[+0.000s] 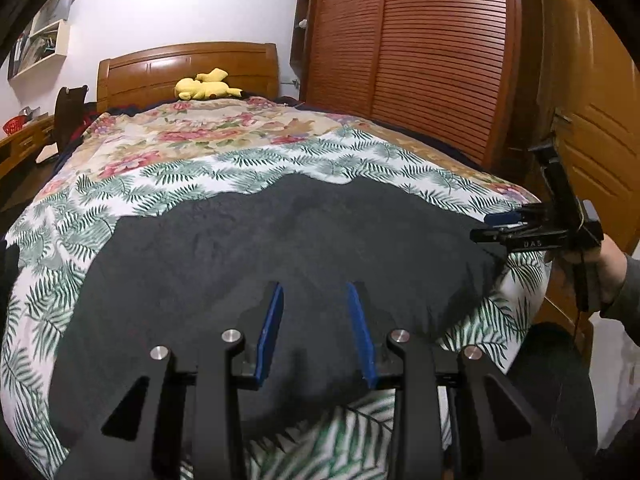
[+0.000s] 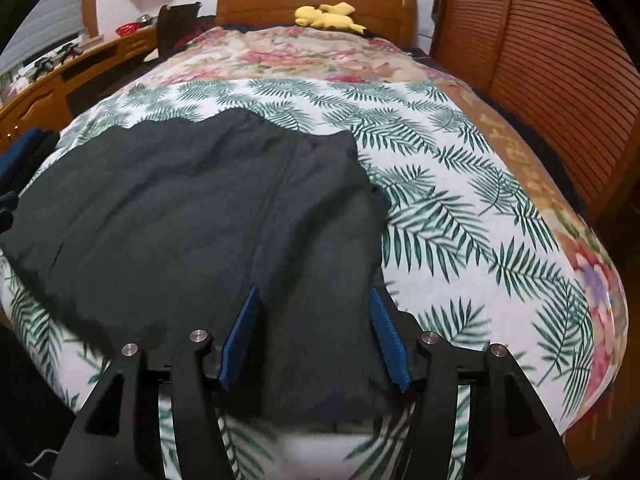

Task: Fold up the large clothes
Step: 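Grasp the folded black jacket's edge with the right tool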

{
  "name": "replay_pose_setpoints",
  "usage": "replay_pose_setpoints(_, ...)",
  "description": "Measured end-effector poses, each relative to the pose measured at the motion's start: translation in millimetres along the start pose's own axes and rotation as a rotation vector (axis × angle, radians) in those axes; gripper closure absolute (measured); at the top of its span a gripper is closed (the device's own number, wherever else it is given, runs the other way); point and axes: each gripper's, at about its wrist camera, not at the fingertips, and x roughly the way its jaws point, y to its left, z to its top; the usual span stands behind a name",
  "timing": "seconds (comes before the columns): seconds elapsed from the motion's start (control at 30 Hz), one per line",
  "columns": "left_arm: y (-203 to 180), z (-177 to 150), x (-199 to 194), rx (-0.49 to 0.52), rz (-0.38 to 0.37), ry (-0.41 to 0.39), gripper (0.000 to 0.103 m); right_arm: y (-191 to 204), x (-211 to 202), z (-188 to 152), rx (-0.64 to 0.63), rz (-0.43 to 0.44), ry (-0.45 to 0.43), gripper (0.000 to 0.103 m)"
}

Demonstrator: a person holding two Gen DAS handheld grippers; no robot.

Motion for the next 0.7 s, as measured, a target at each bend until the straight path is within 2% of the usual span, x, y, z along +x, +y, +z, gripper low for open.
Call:
replay_pose_setpoints(0.37, -8, -13, 5, 0.005, 0.000, 0.039, 0.071, -9, 7, -21, 0.036, -0.022, 0.036, 0.042)
replay_pose_setpoints(0.53, -12, -17, 13, 0.022, 0.016, 0.064, 0.070, -28, 18, -22, 0.128, 0.021, 0.058, 0.039)
replay_pose_setpoints(0.7, -15, -20, 17, 0.030, 0.018, 0.076, 0.069, -31, 23, -26, 0.144, 0.017, 0.069, 0.031)
